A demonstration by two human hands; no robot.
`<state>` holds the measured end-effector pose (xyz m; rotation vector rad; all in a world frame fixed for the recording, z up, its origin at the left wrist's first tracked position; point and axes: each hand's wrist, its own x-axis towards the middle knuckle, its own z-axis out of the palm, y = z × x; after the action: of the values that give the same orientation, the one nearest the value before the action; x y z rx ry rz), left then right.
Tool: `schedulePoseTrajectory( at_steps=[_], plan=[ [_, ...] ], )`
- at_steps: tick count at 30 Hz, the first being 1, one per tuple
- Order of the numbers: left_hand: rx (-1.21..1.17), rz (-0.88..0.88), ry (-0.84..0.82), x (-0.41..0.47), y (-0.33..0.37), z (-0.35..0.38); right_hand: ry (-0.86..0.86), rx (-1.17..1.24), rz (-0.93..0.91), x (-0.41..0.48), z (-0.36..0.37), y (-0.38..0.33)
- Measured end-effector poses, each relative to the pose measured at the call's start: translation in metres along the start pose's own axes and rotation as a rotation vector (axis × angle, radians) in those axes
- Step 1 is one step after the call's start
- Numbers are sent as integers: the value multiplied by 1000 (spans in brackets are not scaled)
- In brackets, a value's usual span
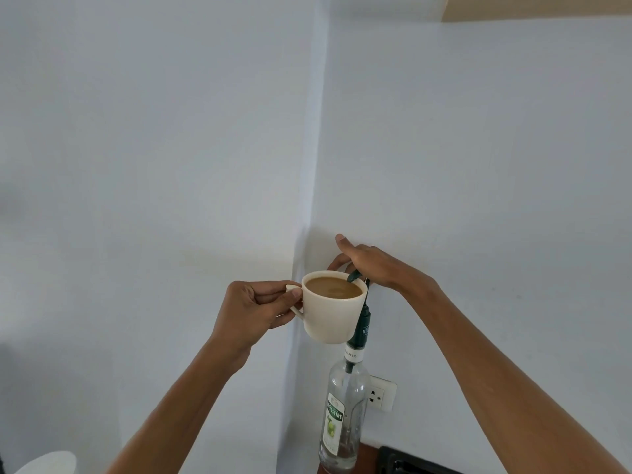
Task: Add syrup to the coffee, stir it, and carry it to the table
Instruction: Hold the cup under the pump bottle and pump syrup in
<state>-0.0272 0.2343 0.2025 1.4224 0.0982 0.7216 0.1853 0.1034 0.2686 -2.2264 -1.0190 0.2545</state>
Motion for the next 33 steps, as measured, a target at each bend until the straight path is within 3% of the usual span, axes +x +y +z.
schedulePoseTrajectory(
  at_steps=[33],
  plan=[
    [-17, -9, -21, -1, -12, -3, -23, -54, 25, -4, 5, -2]
  ],
)
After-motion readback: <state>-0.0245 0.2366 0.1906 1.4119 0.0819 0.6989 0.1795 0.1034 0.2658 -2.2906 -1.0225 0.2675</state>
